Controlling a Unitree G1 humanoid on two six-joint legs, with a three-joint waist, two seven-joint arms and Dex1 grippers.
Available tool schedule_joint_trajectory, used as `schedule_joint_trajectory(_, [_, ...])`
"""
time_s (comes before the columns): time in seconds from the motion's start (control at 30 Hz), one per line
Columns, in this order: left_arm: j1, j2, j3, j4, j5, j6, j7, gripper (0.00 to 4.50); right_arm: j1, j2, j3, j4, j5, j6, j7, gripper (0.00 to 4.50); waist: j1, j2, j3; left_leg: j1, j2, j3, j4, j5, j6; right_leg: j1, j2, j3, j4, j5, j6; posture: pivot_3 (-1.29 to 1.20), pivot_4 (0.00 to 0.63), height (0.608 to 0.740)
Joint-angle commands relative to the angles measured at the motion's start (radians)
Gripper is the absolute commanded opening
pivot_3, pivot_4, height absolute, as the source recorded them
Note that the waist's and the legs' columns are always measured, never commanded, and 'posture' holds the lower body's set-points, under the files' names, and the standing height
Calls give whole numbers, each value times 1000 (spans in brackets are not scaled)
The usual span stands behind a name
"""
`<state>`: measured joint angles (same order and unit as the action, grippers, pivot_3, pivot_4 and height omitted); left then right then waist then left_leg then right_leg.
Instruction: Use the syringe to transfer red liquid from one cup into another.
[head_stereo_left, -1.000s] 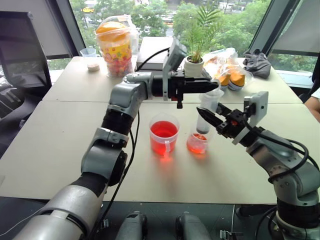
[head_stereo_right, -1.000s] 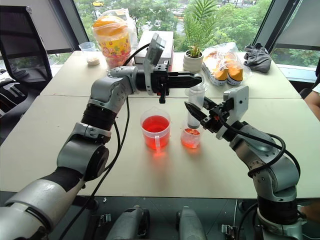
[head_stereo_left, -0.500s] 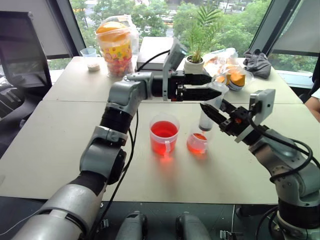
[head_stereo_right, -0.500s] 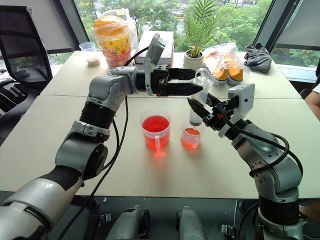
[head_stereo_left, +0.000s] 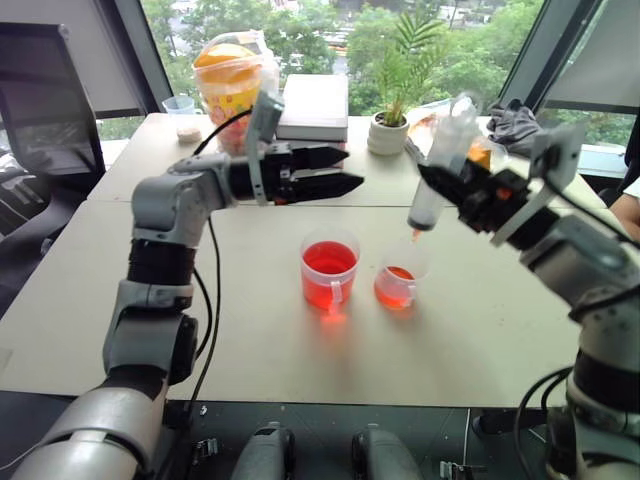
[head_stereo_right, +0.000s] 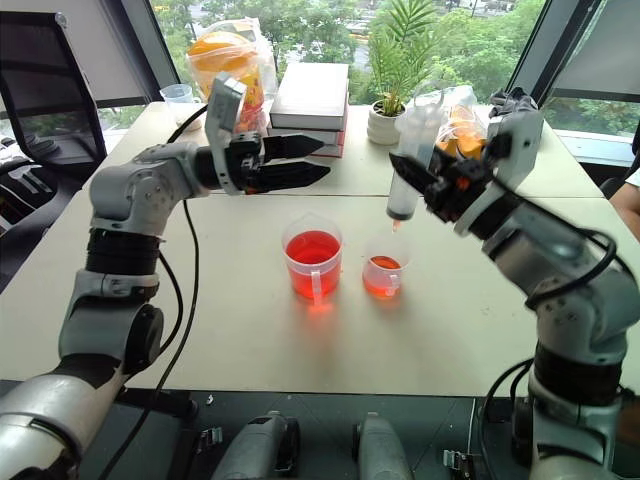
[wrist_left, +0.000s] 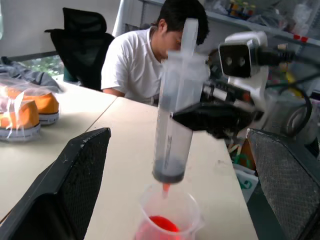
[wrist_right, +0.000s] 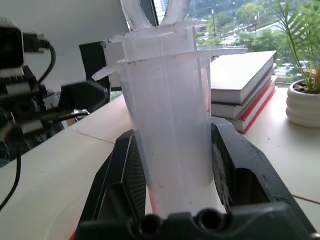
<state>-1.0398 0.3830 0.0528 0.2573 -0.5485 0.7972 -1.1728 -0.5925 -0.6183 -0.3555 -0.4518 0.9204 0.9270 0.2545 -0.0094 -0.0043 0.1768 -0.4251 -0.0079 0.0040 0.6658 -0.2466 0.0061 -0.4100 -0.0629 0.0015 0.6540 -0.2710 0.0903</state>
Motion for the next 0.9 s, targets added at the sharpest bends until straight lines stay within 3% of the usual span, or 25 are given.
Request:
schedule_joint_trajectory(0.03, [67, 53, 14, -111, -38, 33, 11, 4479, -223, -130, -76, 164, 119, 247, -112, 1419, 1, 0, 0, 0, 0, 0, 0, 0, 0, 0, -1, 0, 0, 0, 0, 0, 150, 740])
schedule_joint_trajectory(0.17, [132, 96, 29, -181, -71, 63, 31, 4479, -386, -289, 15, 365, 55, 455, -100, 1419, 10, 0, 0, -1, 0, -2, -3, 0, 0, 0, -1, -1, -4, 0, -1, 0, 150, 740])
schedule_joint_trajectory(0.33, [181, 127, 48, -241, -105, 82, 72, 4479, -418, -409, 210, 523, -70, 590, -20, 1419, 12, 0, 0, -2, 0, 0, -4, 0, 0, -1, -3, 0, -6, 0, -1, 0, 150, 740])
schedule_joint_trajectory(0.63, [234, 136, 51, -314, -151, 89, 132, 4479, -363, -347, 342, 852, -268, 540, 104, 1419, 12, 0, 0, -2, 0, 2, -3, 0, 0, -1, -2, 1, -6, 0, -1, 0, 150, 740])
schedule_joint_trajectory(0.9, [265, 146, 44, -368, -180, 112, 179, 4479, -343, -277, 373, 1021, -397, 491, 169, 1419, 11, 0, 0, -2, 0, 3, -3, 0, 0, -1, 1, 0, -5, 0, 0, 0, 150, 740])
